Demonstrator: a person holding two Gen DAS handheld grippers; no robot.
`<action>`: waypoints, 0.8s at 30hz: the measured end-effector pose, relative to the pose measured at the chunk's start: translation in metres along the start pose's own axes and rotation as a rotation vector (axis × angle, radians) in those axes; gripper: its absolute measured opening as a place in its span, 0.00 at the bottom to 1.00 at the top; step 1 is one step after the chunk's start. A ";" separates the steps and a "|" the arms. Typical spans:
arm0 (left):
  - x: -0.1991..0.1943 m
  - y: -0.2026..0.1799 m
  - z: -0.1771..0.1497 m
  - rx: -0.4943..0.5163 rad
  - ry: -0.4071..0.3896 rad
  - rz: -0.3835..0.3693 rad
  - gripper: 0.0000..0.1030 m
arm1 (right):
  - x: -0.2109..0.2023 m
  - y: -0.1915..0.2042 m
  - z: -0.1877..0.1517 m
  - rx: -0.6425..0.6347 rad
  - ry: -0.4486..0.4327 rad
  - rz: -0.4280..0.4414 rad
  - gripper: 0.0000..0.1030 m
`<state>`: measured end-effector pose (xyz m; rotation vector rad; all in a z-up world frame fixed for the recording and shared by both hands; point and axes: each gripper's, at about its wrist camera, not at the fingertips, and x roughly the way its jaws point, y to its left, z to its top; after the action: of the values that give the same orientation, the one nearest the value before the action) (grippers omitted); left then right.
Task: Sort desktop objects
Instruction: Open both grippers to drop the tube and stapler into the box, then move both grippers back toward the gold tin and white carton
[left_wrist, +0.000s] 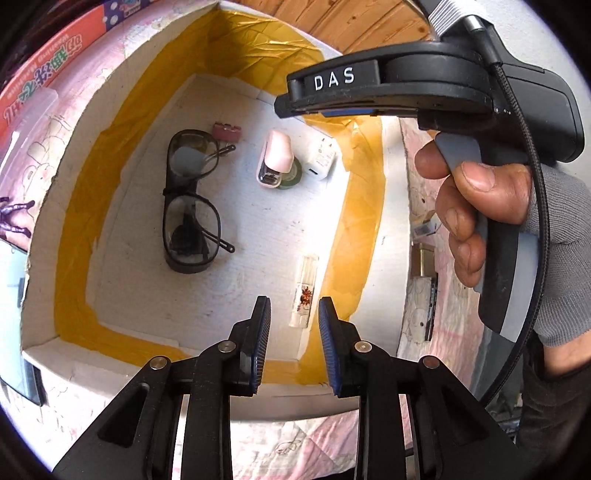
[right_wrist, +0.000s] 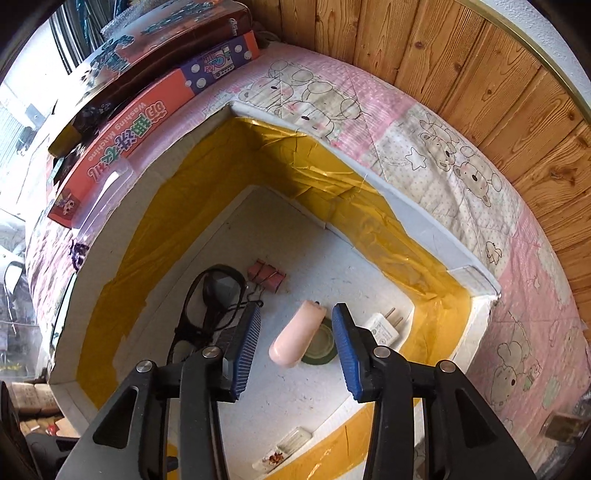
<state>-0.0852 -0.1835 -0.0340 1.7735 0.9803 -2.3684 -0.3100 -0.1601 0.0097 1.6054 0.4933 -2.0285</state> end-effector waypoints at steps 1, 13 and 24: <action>-0.004 -0.004 -0.003 0.014 -0.012 0.005 0.27 | -0.005 0.002 -0.006 -0.007 -0.002 0.002 0.43; -0.050 -0.039 -0.039 0.155 -0.166 0.101 0.28 | -0.053 0.017 -0.063 -0.043 -0.030 0.012 0.47; -0.083 -0.058 -0.071 0.236 -0.280 0.154 0.29 | -0.101 0.029 -0.122 -0.012 -0.133 0.041 0.49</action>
<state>-0.0170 -0.1304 0.0541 1.4569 0.5302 -2.6234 -0.1784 -0.0981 0.0799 1.4503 0.4190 -2.0805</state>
